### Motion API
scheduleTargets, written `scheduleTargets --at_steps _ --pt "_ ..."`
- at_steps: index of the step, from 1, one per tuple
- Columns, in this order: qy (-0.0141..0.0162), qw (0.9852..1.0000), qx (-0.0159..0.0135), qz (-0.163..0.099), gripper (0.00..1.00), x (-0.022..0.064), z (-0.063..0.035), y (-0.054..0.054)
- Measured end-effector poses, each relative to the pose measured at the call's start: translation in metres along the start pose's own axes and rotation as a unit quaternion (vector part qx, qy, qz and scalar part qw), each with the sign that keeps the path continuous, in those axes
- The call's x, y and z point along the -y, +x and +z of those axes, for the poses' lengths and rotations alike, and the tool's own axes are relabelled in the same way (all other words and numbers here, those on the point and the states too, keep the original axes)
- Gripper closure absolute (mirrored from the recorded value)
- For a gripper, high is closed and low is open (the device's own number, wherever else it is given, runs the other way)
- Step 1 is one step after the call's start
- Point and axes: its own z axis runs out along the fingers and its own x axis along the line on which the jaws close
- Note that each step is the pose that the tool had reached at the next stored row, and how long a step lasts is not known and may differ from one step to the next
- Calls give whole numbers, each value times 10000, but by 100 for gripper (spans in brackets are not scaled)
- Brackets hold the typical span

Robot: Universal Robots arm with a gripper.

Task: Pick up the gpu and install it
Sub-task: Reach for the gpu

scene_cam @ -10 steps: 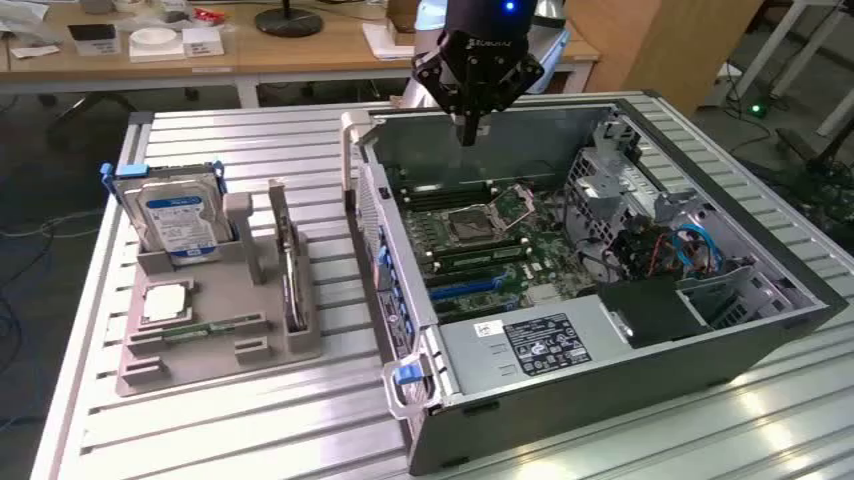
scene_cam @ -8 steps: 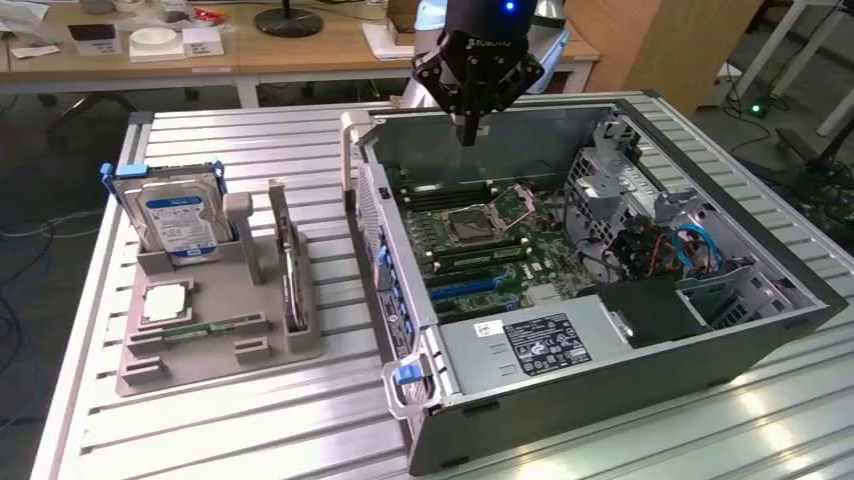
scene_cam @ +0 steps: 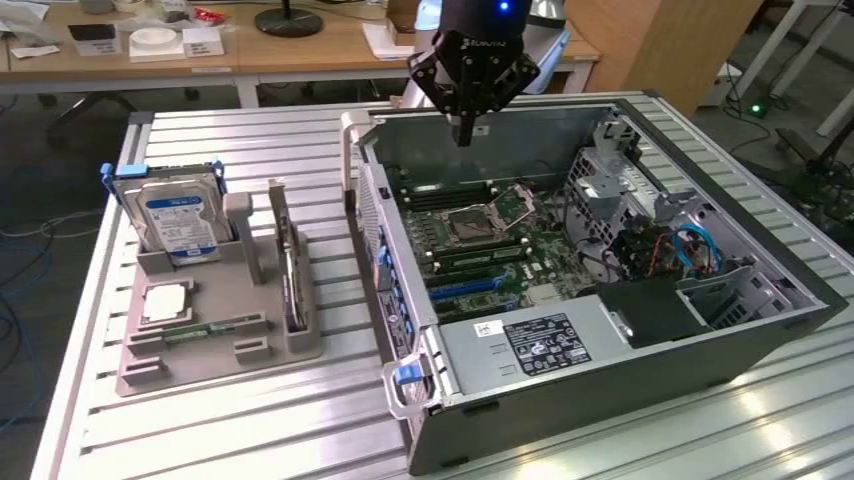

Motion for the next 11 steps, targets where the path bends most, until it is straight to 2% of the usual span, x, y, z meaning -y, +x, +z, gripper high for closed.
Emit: scheduleTargets --at_steps 11 --pt "0 10000 0 0 89 11 -3 136"
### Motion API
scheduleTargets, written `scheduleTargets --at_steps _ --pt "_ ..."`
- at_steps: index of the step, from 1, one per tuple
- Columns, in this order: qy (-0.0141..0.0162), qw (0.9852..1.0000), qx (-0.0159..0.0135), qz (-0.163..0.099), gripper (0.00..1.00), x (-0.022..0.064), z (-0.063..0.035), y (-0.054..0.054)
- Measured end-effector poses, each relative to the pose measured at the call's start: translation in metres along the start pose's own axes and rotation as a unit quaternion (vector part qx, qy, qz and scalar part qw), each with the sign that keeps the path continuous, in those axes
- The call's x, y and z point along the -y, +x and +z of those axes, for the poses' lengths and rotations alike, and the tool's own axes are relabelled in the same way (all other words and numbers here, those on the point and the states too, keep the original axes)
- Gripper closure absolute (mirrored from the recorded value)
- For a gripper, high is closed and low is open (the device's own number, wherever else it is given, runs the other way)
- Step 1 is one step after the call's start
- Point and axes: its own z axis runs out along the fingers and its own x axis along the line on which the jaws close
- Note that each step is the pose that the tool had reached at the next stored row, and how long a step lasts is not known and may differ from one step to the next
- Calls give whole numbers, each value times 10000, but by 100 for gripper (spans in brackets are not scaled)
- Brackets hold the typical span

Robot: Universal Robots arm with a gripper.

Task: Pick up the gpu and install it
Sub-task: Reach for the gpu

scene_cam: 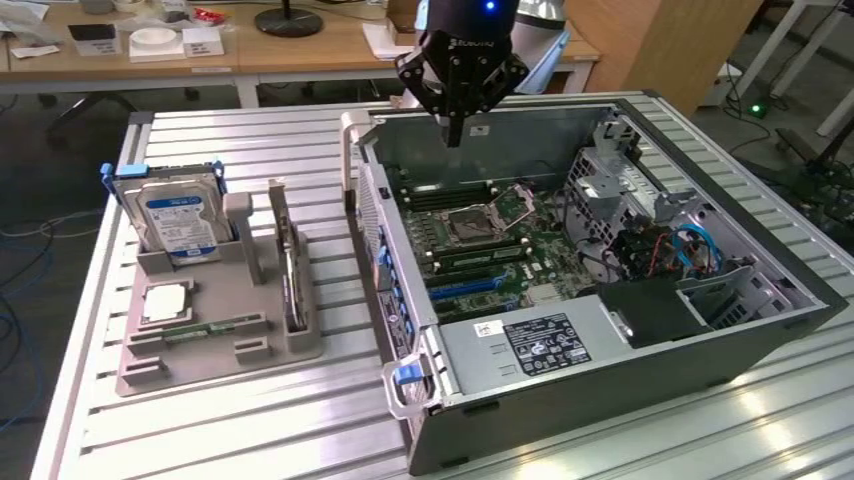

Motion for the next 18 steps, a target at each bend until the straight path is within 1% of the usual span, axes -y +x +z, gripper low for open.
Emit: scheduleTargets --at_steps 18 --pt "0 10000 0 0 89 22 -7 273"
